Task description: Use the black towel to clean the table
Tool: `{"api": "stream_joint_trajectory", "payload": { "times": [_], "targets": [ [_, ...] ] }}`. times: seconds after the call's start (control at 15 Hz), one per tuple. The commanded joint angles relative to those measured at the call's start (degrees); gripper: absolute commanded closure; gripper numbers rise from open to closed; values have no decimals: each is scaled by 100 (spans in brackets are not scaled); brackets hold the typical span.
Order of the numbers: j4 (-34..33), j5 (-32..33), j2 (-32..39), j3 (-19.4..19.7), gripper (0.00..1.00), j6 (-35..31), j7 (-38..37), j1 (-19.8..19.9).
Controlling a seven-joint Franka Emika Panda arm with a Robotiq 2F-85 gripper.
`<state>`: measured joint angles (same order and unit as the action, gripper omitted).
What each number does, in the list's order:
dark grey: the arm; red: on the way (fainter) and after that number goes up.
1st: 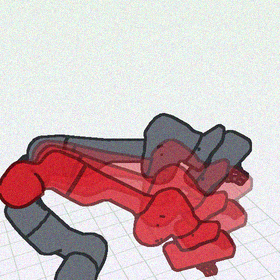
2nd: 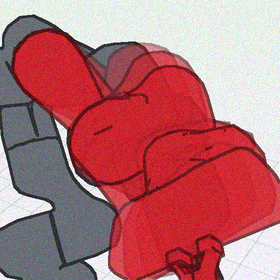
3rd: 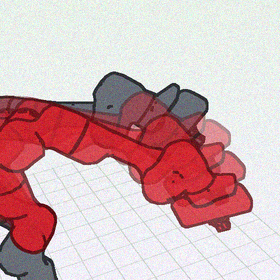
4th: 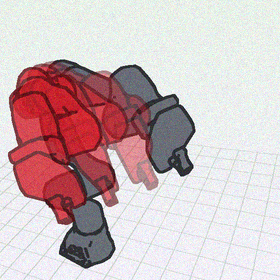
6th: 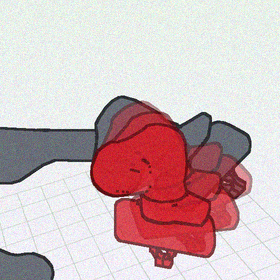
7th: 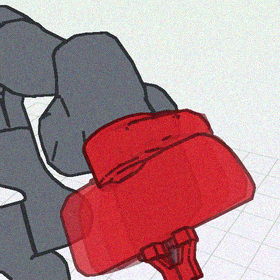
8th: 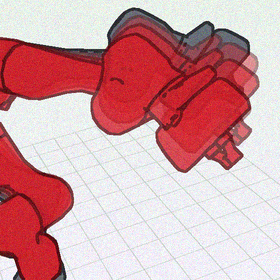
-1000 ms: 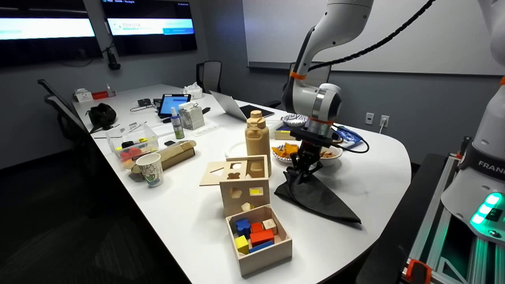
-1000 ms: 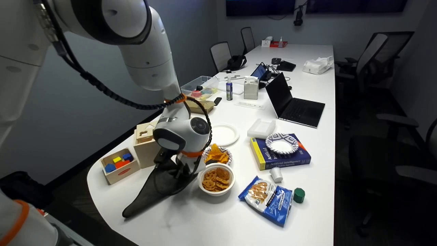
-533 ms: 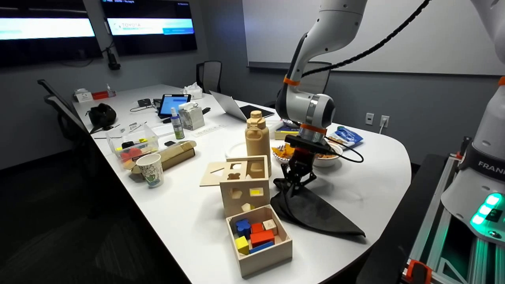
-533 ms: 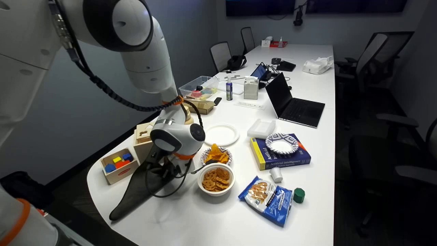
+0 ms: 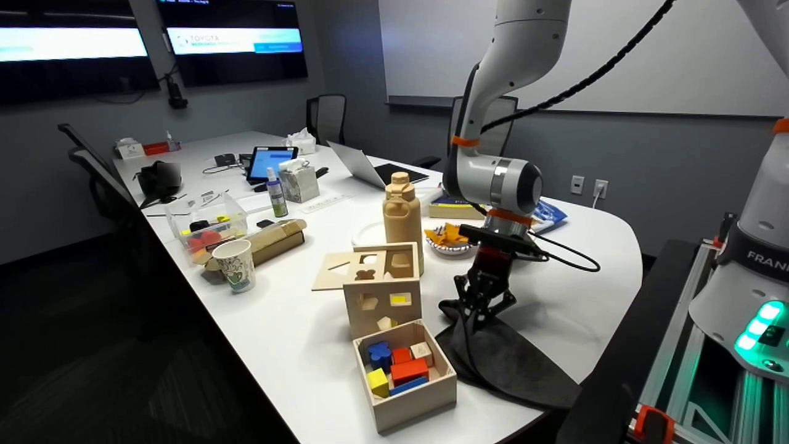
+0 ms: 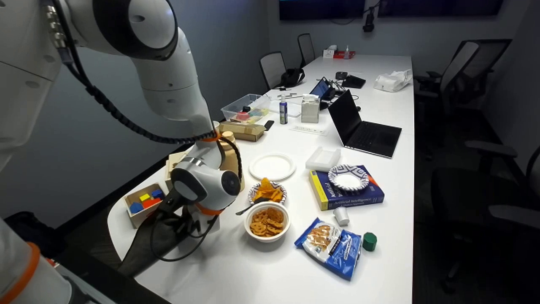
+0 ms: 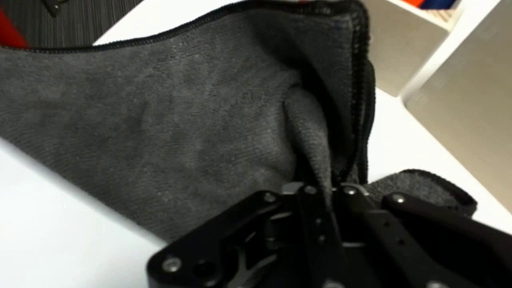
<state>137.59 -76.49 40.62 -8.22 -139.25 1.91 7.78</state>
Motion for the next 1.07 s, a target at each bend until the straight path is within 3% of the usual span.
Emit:
{"api": "stream_joint_trajectory", "payload": {
  "times": [0.0,0.47,1.0],
  "targets": [
    [565,-454,-90,426,99,193,11,-323],
    [1442,-1081,-409,1093,99,205,-128,-511],
    [1228,-869,-342,1667,99,14,-515,-600]
  ]
}}
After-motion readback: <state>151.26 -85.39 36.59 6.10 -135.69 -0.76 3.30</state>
